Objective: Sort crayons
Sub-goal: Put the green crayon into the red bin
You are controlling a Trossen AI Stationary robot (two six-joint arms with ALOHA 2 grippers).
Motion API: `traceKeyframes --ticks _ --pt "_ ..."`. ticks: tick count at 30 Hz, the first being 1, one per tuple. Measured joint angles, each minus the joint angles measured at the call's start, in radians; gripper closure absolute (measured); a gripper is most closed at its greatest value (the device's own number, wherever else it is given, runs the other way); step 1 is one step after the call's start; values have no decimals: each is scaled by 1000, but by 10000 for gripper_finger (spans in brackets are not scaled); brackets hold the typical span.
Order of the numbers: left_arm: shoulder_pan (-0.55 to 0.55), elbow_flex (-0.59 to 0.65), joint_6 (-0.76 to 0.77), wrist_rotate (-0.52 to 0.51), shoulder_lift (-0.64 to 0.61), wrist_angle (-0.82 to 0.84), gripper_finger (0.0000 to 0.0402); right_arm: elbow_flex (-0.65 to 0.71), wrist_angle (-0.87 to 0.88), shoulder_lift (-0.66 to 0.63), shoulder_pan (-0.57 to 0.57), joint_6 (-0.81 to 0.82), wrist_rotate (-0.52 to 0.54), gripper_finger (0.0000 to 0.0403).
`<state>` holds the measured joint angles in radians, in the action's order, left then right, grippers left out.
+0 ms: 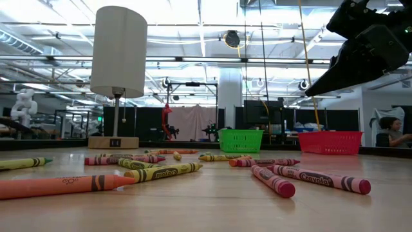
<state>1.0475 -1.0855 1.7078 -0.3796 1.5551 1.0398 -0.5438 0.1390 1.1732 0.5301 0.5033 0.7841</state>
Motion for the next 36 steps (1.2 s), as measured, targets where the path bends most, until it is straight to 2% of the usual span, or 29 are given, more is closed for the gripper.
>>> traceKeyframes --ticks 7,10,14,23,28,31,36 --pt "-145 0 -288 -326 0 18 285 0 0 0 0 -1 0 248" --pt "-205 0 -390 -410 0 -7 285 0 0 0 0 0 0 248" --pt "-281 0 -504 -419 0 -58 285 0 0 0 0 0 0 248" --pt "-420 0 -590 -463 7 -69 285 0 0 0 0 0 0 248" --pt "-449 21 -730 -478 49 -106 285 0 0 0 0 0 0 248" --pt "-456 58 -746 -477 63 -159 285 0 0 0 0 0 0 248" --pt "-453 131 -807 -465 61 -333 285 0 0 0 0 1 0 248"
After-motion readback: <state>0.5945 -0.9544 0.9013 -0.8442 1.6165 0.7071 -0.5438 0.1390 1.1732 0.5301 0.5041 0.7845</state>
